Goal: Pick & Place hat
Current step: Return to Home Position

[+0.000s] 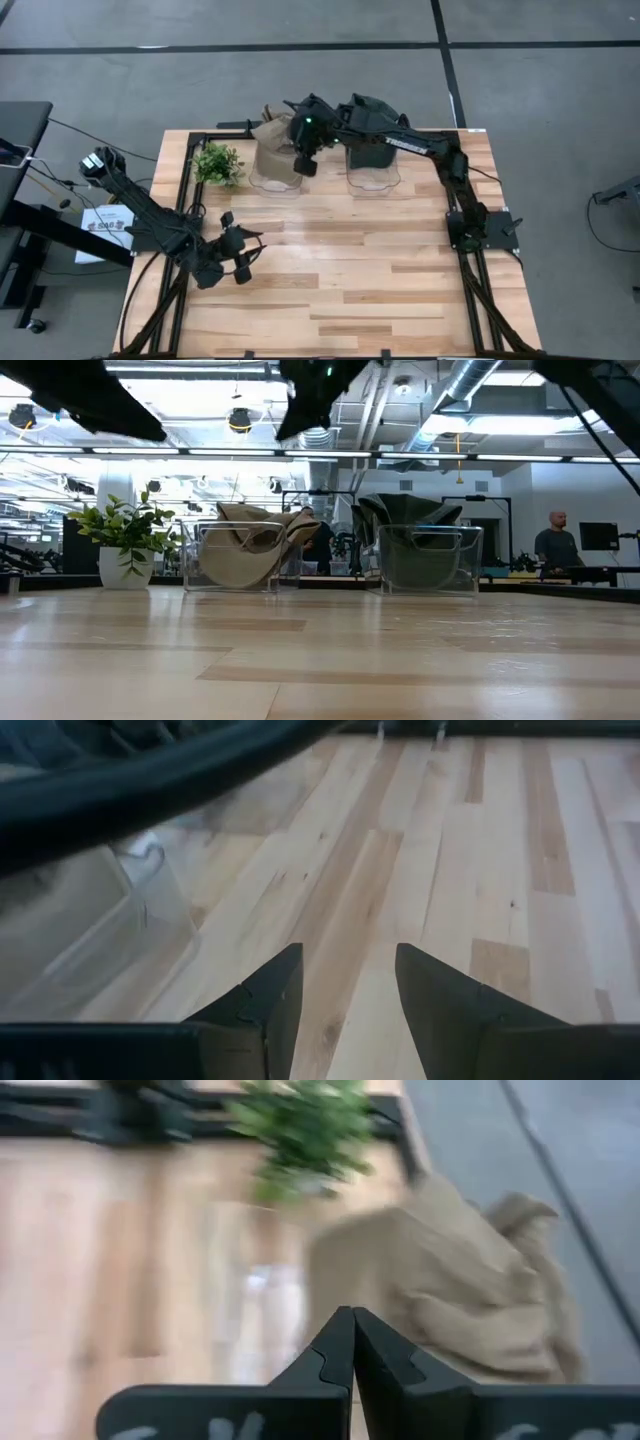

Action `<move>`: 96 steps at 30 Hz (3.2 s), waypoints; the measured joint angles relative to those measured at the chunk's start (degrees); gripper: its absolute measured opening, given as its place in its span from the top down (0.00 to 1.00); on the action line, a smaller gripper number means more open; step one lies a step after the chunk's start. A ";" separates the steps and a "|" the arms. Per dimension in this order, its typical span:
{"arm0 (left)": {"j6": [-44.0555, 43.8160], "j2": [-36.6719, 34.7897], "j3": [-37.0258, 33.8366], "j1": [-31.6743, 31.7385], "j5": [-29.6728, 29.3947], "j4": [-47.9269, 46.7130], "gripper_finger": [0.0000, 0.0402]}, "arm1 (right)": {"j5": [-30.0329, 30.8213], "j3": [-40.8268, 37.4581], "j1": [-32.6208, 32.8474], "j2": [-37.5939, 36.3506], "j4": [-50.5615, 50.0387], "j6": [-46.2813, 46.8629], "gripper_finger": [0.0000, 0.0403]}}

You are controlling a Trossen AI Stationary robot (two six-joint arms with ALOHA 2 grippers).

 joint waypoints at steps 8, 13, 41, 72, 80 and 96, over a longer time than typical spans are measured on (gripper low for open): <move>1.01 0.00 0.02 -9.39 -7.42 2.87 0.61 | -7.05 -1.45 5.45 -5.35 -10.21 4.12 1.00; 0.53 0.00 0.02 -11.94 -3.84 4.62 0.61 | -7.81 -14.95 11.26 -15.11 -3.69 8.47 1.00; 21.55 -2.12 -4.23 8.85 16.39 39.48 0.61 | 29.43 -125.23 56.76 -90.24 69.34 34.65 1.00; 9.64 -40.76 -34.27 8.68 15.79 41.03 0.61 | 40.11 -127.73 62.84 -93.23 60.32 37.51 1.00; 9.97 -40.74 -34.27 8.68 15.68 43.78 0.61 | 40.11 -127.75 62.84 -93.23 60.33 37.51 1.00; 10.00 -40.63 -34.27 8.66 15.68 43.93 0.61 | 40.16 -127.78 62.10 -93.23 62.76 44.38 1.00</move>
